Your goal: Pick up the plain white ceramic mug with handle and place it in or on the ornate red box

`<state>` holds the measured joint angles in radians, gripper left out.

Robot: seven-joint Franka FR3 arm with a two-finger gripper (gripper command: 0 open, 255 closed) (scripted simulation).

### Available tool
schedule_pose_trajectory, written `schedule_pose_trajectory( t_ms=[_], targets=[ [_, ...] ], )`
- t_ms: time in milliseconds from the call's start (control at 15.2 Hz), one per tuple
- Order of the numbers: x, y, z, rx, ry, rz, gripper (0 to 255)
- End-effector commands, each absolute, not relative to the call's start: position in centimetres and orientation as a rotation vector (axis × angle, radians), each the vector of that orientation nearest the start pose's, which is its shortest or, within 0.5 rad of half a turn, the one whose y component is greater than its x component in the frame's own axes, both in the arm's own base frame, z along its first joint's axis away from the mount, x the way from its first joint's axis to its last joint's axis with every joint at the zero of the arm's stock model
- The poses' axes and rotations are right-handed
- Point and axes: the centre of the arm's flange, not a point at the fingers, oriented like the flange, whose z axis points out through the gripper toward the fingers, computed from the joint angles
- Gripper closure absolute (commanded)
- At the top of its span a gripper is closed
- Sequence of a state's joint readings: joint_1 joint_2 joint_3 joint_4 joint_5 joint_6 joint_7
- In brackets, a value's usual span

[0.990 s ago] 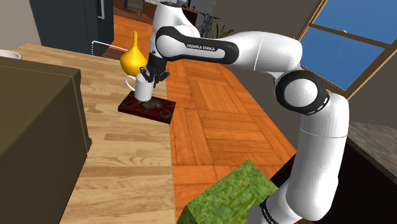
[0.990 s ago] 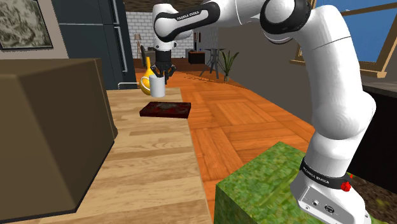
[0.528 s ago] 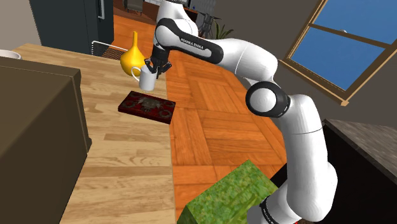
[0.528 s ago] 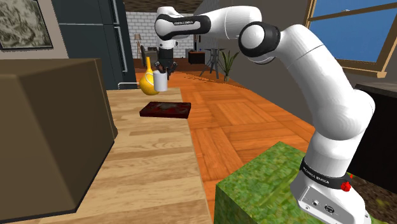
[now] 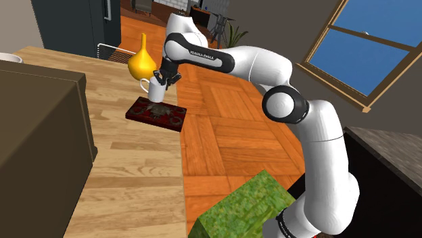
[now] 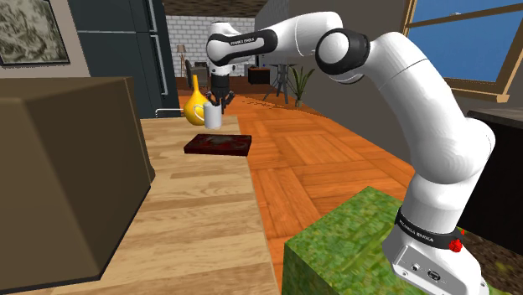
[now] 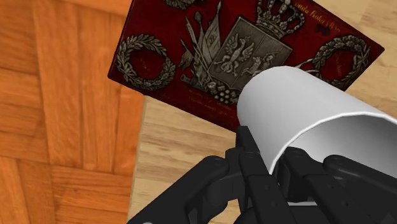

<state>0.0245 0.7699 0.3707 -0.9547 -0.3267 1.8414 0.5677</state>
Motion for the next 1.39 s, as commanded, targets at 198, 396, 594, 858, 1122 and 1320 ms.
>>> schedule_pose_trajectory(
  t_ms=[198,396,594,858,1122,1320],
  targets=[
    [75.1,17.0,42.4,-3.104,0.354,-0.268,255],
    [75.1,17.0,40.8,-3.104,0.354,-0.268,255],
    [75.1,17.0,39.9,-3.104,0.354,-0.267,255],
    [75.1,17.0,39.9,-3.104,0.354,-0.268,255],
    [75.1,17.0,39.9,-3.104,0.354,-0.268,0],
    [75.1,17.0,39.9,-3.104,0.354,-0.268,0]
  ],
)
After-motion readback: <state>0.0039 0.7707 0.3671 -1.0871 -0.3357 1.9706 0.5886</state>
